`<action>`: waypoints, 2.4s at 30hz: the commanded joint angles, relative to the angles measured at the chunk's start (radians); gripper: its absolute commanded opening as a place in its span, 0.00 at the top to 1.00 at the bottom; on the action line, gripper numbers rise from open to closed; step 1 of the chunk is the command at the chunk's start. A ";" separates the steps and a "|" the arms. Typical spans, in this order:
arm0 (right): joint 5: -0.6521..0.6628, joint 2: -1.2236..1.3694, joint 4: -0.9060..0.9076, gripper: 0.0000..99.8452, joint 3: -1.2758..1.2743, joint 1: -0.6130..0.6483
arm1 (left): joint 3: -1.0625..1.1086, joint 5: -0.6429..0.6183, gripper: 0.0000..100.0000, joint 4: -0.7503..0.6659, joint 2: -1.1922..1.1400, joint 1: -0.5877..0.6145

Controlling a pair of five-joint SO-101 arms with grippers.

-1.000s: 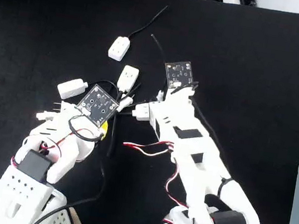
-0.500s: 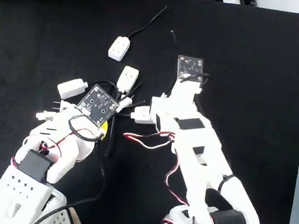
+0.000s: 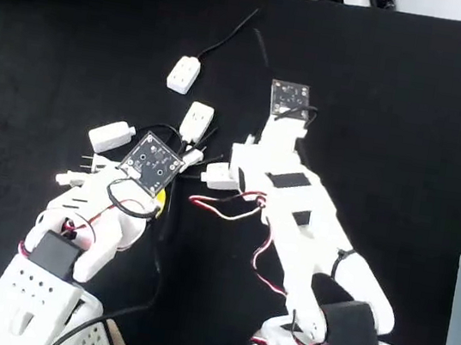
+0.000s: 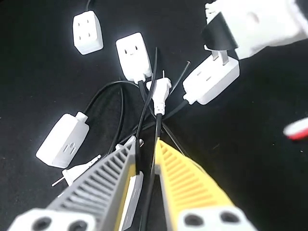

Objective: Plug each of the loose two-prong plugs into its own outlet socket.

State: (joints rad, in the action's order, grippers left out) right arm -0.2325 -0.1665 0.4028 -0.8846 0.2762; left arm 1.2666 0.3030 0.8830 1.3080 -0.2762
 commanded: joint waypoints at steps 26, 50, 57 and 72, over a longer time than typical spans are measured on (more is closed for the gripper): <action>0.247 -0.321 -0.250 0.99 -0.441 0.098 | 0.001 0.002 0.92 0.003 0.011 -0.004; -0.127 -0.331 0.474 0.99 0.094 -0.021 | -0.263 0.014 0.81 0.150 -0.176 0.048; -0.121 -0.332 0.628 0.99 0.225 -0.138 | -0.455 0.169 0.80 0.172 -0.574 0.033; -0.009 -0.783 0.698 0.99 0.018 -0.425 | -0.812 0.292 0.69 0.164 -1.120 -0.073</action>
State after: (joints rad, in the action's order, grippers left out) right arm -0.2601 -0.8201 1.1009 -0.8002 -0.1074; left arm 0.5608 0.5777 1.0487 0.2539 -0.3253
